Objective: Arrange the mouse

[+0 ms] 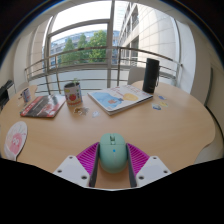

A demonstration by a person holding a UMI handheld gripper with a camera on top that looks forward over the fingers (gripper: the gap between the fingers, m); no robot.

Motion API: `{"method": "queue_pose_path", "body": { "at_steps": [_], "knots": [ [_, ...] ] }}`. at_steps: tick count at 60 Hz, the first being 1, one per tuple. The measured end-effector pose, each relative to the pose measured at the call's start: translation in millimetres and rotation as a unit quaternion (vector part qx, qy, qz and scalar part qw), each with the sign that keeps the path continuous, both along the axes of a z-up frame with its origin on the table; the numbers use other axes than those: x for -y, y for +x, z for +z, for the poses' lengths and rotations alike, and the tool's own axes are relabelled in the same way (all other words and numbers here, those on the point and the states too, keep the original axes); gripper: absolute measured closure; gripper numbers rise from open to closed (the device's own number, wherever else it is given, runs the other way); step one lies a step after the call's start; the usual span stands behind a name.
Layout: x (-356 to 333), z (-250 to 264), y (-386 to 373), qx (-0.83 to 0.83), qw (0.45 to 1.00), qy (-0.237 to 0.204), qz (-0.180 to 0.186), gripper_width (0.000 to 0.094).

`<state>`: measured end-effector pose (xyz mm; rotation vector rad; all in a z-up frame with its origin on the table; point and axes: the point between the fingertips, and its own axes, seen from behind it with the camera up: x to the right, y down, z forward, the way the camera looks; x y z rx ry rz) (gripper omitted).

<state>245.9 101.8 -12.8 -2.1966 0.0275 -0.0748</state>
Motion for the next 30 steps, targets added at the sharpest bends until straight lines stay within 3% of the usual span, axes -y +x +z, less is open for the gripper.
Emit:
{"method": "queue_pose_path", "body": {
  "at_steps": [13,24,30],
  "knots": [
    [10,24,-4,0.027,0.999,0.004,-0.020,0.0546],
    [33,146,-47,0.027,0.994,0.091,-0.057,0.0547],
    [43,218,-102,0.010,0.988,0.148,-0.053,0.0549]
  ]
}}
